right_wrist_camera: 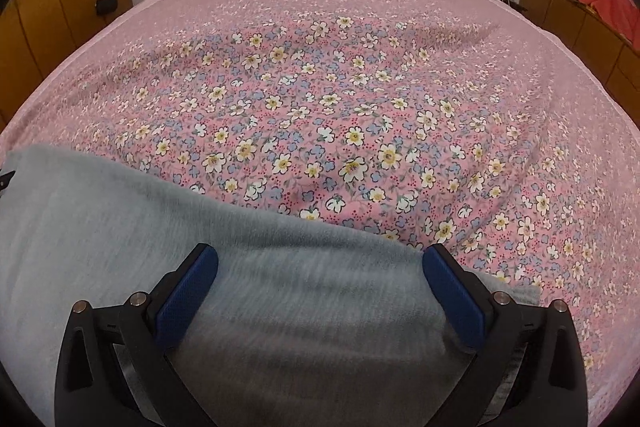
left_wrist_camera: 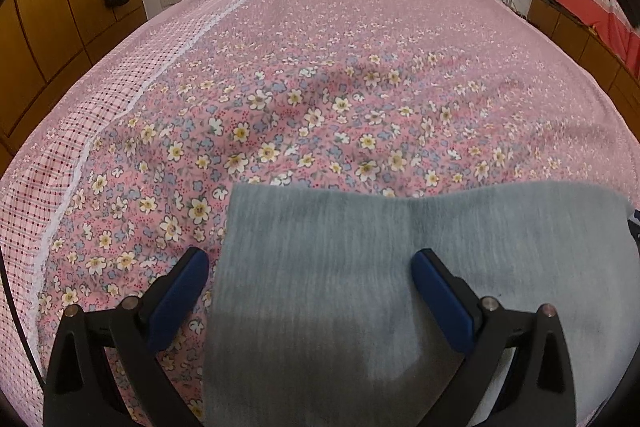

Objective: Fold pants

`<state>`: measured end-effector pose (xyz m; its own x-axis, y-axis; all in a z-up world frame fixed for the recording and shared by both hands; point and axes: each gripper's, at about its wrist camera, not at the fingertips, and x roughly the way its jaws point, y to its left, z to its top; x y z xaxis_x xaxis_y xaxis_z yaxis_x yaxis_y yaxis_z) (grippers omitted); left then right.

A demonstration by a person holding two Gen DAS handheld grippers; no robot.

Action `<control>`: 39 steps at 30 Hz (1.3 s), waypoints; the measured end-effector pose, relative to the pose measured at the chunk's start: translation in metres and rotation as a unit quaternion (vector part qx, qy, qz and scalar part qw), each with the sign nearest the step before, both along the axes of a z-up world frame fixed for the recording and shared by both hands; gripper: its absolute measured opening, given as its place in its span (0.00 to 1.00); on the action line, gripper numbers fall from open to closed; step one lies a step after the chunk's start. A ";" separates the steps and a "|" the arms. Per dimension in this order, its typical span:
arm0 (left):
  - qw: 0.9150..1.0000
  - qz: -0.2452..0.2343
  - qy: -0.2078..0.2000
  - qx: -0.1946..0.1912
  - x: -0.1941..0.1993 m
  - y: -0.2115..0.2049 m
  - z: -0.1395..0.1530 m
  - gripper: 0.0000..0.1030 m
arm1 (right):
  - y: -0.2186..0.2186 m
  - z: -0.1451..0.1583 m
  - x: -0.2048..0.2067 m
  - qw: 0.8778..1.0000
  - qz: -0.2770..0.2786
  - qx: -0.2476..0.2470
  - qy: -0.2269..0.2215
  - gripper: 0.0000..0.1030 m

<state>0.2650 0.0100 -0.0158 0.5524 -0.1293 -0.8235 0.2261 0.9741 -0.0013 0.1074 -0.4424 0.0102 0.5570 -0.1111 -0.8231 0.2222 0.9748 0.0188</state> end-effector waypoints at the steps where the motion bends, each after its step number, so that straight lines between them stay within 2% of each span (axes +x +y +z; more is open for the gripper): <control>1: 1.000 0.000 -0.002 0.002 -0.001 -0.001 0.001 1.00 | -0.001 0.000 0.000 1.000 0.000 0.000 0.000 1.00; 7: 1.000 0.016 -0.008 0.026 -0.008 -0.012 0.010 0.99 | 0.001 0.000 -0.003 1.000 0.001 -0.008 0.003 1.00; 10: 0.999 0.024 -0.010 0.028 -0.020 -0.025 0.016 0.88 | 0.008 0.004 -0.005 1.000 0.004 -0.017 0.003 0.94; 12: 0.999 0.020 -0.012 0.027 -0.024 -0.030 0.019 0.74 | 0.014 0.010 -0.008 1.000 0.012 -0.018 -0.002 0.75; 13: 0.999 0.019 -0.011 0.025 -0.027 -0.032 0.021 0.71 | 0.018 0.014 -0.011 1.000 0.018 -0.021 -0.006 0.69; 14: 0.999 0.019 -0.011 0.026 -0.029 -0.034 0.023 0.62 | 0.021 0.017 -0.013 0.999 0.020 -0.026 -0.007 0.58; 15: 0.999 0.017 -0.011 0.026 -0.030 -0.036 0.025 0.48 | 0.023 0.019 -0.014 0.999 0.022 -0.028 -0.008 0.44; 16: 0.999 0.015 -0.011 0.027 -0.031 -0.037 0.027 0.41 | 0.025 0.020 -0.016 0.999 0.025 -0.027 -0.009 0.37; 17: 0.999 0.015 -0.012 0.028 -0.032 -0.038 0.030 0.29 | 0.028 0.024 -0.019 0.999 0.029 -0.022 -0.009 0.28; 18: 0.999 0.016 -0.011 0.026 -0.033 -0.038 0.032 0.19 | 0.028 0.026 -0.020 0.999 0.028 -0.023 -0.008 0.20; 21: 1.000 0.021 -0.004 0.001 -0.036 -0.033 0.042 0.07 | 0.025 0.036 -0.027 1.000 0.026 -0.005 -0.014 0.06; 25: 0.999 0.019 -0.010 -0.034 -0.046 -0.022 0.055 0.05 | 0.010 0.052 -0.037 0.998 0.016 0.047 -0.035 0.05; 29: 0.998 0.016 -0.019 -0.049 -0.058 -0.015 0.070 0.04 | 0.006 0.069 -0.050 0.996 0.016 0.067 -0.056 0.04; 39: 0.996 0.012 -0.061 -0.070 -0.103 0.005 0.114 0.03 | 0.026 0.111 -0.096 0.994 0.033 0.044 -0.094 0.04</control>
